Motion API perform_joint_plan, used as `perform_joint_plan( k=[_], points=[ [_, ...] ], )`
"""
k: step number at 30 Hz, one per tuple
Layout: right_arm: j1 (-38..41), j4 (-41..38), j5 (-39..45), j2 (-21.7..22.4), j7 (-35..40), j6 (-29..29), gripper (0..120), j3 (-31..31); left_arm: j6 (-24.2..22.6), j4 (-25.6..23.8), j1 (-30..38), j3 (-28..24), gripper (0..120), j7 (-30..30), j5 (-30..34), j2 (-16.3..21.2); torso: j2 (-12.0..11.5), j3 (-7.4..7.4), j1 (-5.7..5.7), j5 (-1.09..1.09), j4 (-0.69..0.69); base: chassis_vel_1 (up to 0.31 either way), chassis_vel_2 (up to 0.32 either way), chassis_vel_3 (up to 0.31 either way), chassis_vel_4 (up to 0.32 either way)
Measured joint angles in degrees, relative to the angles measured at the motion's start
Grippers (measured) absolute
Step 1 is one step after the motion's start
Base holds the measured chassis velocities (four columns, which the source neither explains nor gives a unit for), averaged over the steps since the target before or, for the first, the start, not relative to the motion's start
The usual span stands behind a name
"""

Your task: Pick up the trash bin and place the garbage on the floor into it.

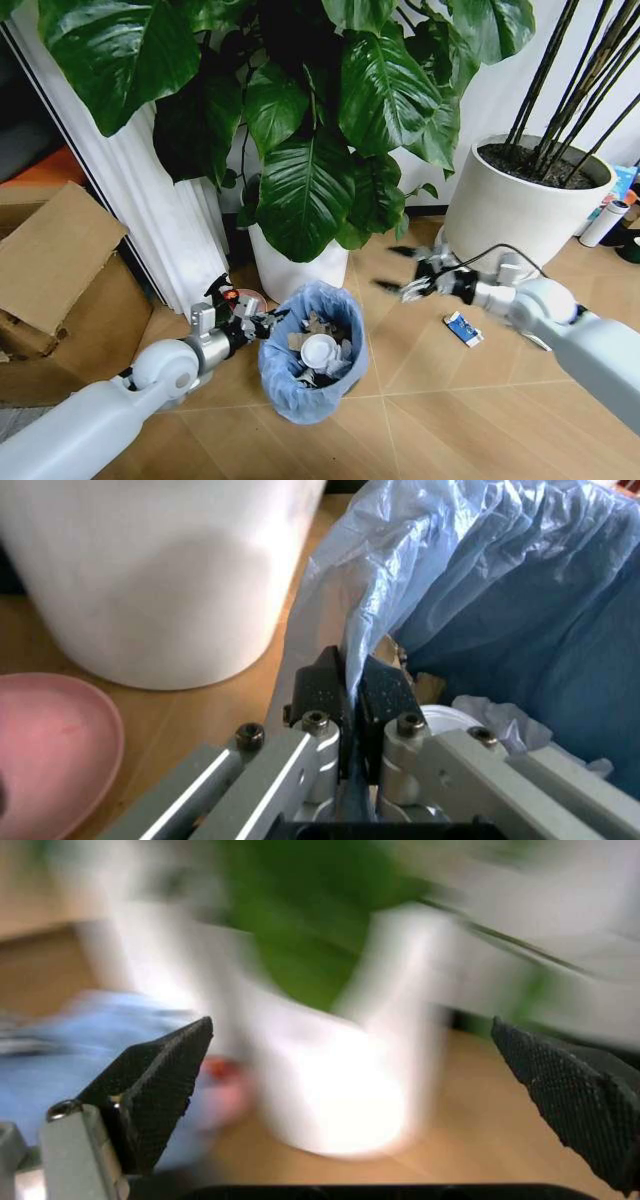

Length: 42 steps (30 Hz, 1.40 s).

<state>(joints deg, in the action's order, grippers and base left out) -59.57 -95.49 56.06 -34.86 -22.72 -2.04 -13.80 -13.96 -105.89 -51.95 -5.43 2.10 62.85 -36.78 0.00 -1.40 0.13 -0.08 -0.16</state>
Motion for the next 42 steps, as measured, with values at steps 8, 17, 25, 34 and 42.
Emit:
perform_joint_plan(
  k=[8,17,25,34,42],
  points=[
    [-12.80,3.38,-3.10,-6.75,20.47,1.20,100,-7.33,0.06,-1.61,-3.97,4.97,0,0.06,0.06,1.06,0.00,0.00,0.00,-0.03,0.01,0.000,0.000,0.000,0.000],
    [-13.84,15.81,-12.49,-15.11,14.40,-8.64,100,-8.16,0.43,-2.90,-8.87,10.45,0,0.06,-0.28,1.97,0.00,0.00,0.00,-0.03,0.02,0.000,0.000,0.000,0.000],
    [-10.57,24.43,-19.94,-19.41,8.88,-11.60,100,-10.05,0.75,-3.03,-9.62,11.84,0,-0.08,-0.20,2.29,0.00,0.00,0.00,-0.02,0.03,0.000,0.000,0.000,0.000],
    [-9.88,28.31,-21.42,-20.63,6.08,-12.42,100,-11.55,0.77,-2.98,-9.47,11.40,0,-0.29,-0.18,1.90,0.00,0.00,0.00,-0.04,0.02,0.000,0.000,0.000,0.000],
    [-10.34,28.40,-21.43,-20.79,5.27,-12.67,100,-11.67,0.77,-2.84,-9.48,11.13,0,-0.37,-0.31,1.68,0.00,0.00,0.00,-0.04,0.02,-0.003,-0.003,0.005,0.007]
  ],
)
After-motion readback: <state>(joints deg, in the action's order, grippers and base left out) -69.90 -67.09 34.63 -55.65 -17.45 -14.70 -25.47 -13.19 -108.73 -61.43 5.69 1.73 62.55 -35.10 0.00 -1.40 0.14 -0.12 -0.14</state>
